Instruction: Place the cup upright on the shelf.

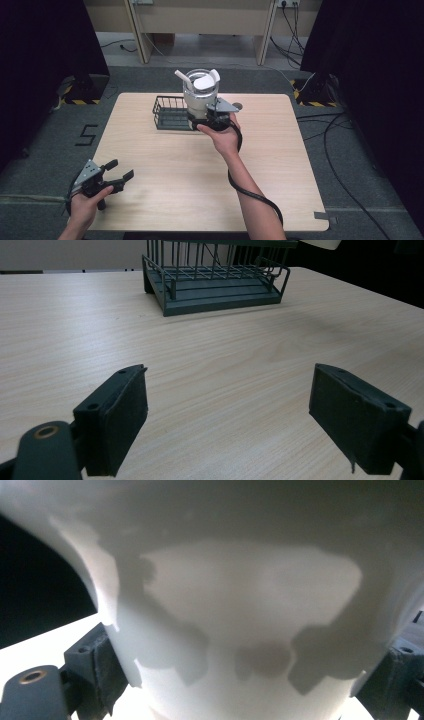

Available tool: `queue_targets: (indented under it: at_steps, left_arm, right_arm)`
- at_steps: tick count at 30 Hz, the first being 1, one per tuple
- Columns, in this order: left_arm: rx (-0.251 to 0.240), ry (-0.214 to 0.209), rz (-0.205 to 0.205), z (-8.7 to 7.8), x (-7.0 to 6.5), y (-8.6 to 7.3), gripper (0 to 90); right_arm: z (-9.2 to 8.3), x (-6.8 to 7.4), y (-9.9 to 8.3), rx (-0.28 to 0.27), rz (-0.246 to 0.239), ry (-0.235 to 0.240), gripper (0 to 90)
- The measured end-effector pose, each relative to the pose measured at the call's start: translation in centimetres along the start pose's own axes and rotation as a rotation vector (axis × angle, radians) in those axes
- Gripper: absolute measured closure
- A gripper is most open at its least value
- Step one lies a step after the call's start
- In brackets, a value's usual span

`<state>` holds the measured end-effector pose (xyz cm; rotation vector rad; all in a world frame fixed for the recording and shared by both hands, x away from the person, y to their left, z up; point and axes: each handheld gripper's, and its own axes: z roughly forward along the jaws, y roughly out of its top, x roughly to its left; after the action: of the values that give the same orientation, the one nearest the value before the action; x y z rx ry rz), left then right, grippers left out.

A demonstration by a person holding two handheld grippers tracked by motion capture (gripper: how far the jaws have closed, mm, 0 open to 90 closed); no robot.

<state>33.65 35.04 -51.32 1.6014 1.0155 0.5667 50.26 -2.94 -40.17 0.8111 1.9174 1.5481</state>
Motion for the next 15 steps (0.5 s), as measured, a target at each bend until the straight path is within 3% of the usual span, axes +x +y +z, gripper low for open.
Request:
queue_targets:
  at_steps: [15]
  left_arm:
    - [-0.001, 0.0, -0.002, 0.0, 0.0, 0.0, 15.0]
  right_arm:
    - [1.4, -0.8, 0.9, -0.003, 0.011, -0.02, 11.8]
